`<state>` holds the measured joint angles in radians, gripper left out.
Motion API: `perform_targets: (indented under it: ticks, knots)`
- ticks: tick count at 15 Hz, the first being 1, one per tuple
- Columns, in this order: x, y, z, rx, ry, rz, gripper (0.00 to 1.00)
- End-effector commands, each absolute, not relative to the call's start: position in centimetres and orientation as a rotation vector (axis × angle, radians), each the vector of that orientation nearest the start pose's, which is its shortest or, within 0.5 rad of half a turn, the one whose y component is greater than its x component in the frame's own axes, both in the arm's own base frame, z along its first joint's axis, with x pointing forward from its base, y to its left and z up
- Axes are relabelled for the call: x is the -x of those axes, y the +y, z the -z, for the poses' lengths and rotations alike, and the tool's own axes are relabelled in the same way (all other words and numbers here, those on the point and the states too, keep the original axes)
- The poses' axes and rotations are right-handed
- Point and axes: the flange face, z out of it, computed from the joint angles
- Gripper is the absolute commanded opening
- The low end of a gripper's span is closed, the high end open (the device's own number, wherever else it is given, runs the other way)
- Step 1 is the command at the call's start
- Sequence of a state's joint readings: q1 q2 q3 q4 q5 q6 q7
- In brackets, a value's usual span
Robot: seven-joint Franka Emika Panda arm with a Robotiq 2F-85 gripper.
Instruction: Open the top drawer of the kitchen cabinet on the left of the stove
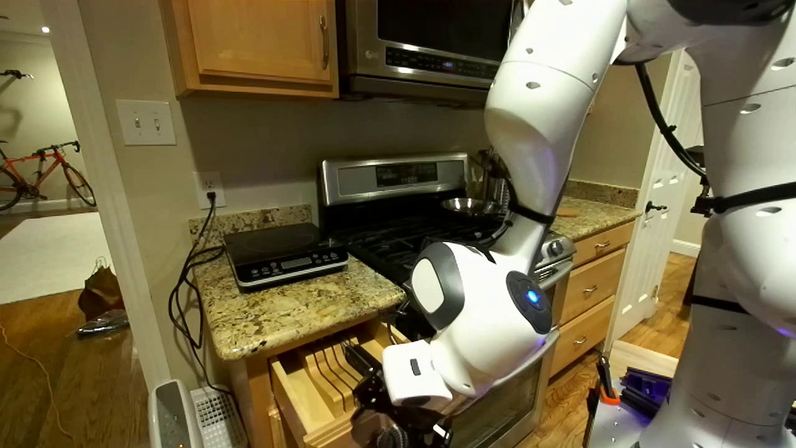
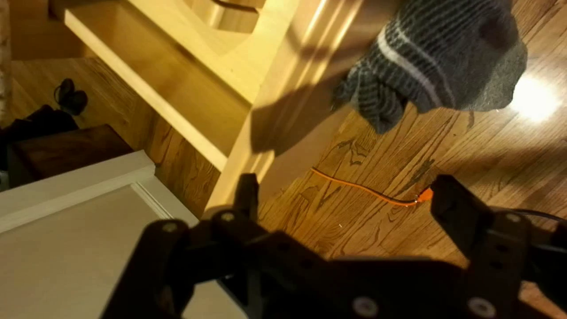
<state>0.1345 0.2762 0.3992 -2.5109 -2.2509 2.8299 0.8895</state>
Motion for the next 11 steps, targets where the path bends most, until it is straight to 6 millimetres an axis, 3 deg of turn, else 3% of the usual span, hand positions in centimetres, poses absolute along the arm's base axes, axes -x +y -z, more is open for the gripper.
perform_targets:
  ticks: [1, 8, 9, 11]
  knots:
    - [-31.4, 24.1, -20.6, -1.662, 2.219, -0.663, 1.00]
    - [-32.9, 21.3, -24.8, -1.686, 2.278, -0.689, 1.00]
    - [-32.9, 22.8, -23.2, -1.687, 2.288, -0.682, 1.00]
    - [-33.4, 22.1, -23.8, -1.689, 2.281, -0.685, 1.00]
